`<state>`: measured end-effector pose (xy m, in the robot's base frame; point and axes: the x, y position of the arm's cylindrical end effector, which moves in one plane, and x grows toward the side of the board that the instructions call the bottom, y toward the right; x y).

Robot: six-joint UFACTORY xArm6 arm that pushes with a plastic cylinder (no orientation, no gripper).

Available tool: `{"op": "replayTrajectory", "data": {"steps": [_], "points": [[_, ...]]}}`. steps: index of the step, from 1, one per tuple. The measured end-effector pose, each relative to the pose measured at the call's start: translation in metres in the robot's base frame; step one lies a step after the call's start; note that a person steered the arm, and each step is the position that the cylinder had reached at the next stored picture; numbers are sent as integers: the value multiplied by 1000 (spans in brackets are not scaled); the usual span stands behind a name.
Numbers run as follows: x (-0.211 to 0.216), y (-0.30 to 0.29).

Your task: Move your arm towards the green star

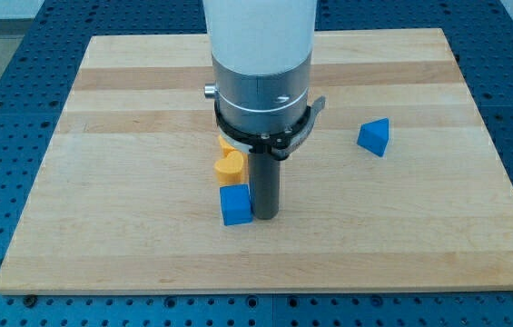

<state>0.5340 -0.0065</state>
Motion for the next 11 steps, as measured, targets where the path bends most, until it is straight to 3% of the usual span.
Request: {"op": "replayTrajectory", "data": {"steps": [2,3,4,6,8,11], "points": [[-8,1],[-44,55],[-118,99],[-225,92],[-261,74],[-271,7]]}}
